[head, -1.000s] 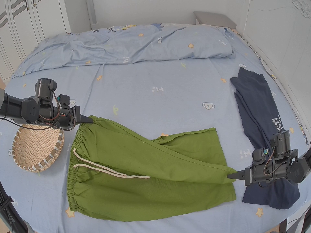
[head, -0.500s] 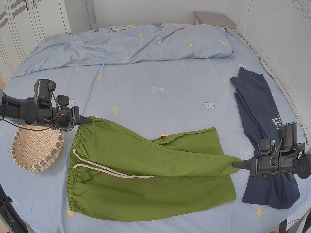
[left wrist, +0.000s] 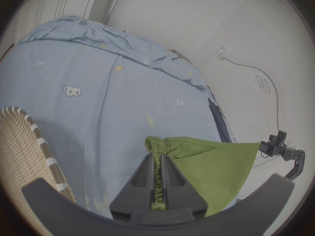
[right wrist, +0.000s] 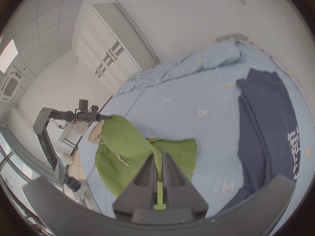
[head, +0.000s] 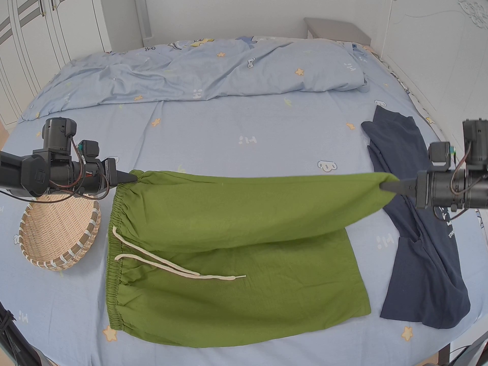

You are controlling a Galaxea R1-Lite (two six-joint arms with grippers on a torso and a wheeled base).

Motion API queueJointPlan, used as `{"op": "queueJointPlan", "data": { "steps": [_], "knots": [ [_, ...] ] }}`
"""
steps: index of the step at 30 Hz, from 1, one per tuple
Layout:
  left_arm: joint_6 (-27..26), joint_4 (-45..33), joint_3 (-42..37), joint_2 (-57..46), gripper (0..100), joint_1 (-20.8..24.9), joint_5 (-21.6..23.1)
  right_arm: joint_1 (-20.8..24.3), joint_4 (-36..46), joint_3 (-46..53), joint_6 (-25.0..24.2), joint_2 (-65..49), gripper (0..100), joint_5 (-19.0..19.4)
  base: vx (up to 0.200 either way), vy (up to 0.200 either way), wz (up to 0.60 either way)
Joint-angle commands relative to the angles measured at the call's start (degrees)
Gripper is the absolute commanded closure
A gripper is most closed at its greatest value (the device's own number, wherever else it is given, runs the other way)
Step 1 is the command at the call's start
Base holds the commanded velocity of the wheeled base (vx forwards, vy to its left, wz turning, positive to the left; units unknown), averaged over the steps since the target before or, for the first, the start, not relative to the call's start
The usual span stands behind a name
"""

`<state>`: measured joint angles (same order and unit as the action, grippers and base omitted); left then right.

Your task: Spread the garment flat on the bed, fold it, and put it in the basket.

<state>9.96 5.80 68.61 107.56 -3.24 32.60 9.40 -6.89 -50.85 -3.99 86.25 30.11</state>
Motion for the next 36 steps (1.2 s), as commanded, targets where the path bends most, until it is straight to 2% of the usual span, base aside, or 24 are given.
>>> {"op": "queueJointPlan", "data": {
  "steps": [1, 4, 11, 17, 26, 36],
  "knots": [
    [0.2, 8.3, -3.9, -1.4, 100, -1.2, -0.3, 0.0, 7.7, -18.0, 1.3, 8.8, 100, -1.9, 0.0, 0.0, 0.0],
    [0.3, 11.2, -4.8, -1.2, 100, -1.9, -0.3, 0.2, 7.6, -22.9, 1.3, 13.8, 100, -3.5, 0.0, 0.0, 0.0],
    [0.9, 15.3, -5.2, -0.7, 100, -4.7, -0.2, 0.4, 7.8, -34.7, 0.9, 22.0, 100, -4.3, 0.0, 0.0, 0.0],
    [1.1, 20.2, -5.2, 2.0, 100, -5.1, -0.3, 1.2, 8.4, -42.1, 0.8, 28.1, 100, -6.8, 0.0, 0.0, 0.0],
    [1.2, 27.6, -4.6, 7.6, 100, -5.1, -0.3, 1.1, 9.3, -50.1, 0.8, 35.4, 100, -7.6, 0.0, 0.0, 0.0],
    [1.2, 28.7, -2.0, 11.2, 100, -4.8, -2.2, 1.2, 10.4, -56.2, 0.6, 41.5, 100, -8.2, 0.0, 0.0, 0.0]
  ]
}}
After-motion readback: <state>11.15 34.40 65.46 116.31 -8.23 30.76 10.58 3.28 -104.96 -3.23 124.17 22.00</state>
